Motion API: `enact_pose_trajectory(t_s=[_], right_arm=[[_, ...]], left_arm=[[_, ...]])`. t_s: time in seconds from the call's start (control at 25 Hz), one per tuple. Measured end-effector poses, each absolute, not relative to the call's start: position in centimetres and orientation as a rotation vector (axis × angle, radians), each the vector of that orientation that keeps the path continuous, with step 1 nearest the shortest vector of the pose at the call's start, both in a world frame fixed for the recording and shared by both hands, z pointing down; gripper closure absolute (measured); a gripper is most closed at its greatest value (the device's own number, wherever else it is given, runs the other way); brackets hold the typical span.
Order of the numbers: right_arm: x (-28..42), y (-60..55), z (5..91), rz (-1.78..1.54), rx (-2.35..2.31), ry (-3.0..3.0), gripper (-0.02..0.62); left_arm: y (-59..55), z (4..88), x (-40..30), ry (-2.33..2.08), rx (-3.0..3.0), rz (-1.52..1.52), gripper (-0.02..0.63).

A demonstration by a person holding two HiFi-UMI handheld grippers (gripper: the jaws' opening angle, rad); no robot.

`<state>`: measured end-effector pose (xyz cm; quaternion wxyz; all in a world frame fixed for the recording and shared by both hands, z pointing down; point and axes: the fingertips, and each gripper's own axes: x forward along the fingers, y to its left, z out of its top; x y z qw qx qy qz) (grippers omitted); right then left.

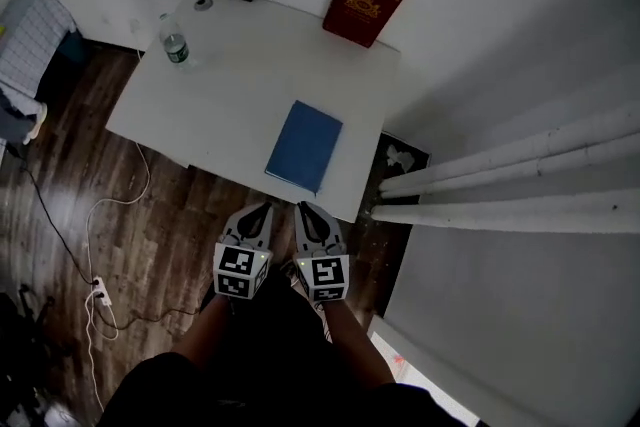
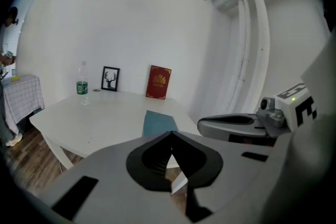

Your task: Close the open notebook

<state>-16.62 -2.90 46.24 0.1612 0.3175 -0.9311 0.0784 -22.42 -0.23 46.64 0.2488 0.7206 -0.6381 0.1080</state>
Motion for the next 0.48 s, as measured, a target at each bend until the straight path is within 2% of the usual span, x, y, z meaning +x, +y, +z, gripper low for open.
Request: enact_pose_trajectory(t_s=[0.24, 0.48], right_arm=[[-14.0, -1.5, 39.1, 0.271, 1.097, -2.816, 0.566], [-12.8, -0.2, 34.9, 0.105, 1.32, -2.742, 0.572]], left_arm=[[-1.2, 41.7, -19.8, -1.649, 2.12, 0.155, 0.603], [0.0, 37.4, -20.0, -1.662, 2.295, 0.16, 0.603]])
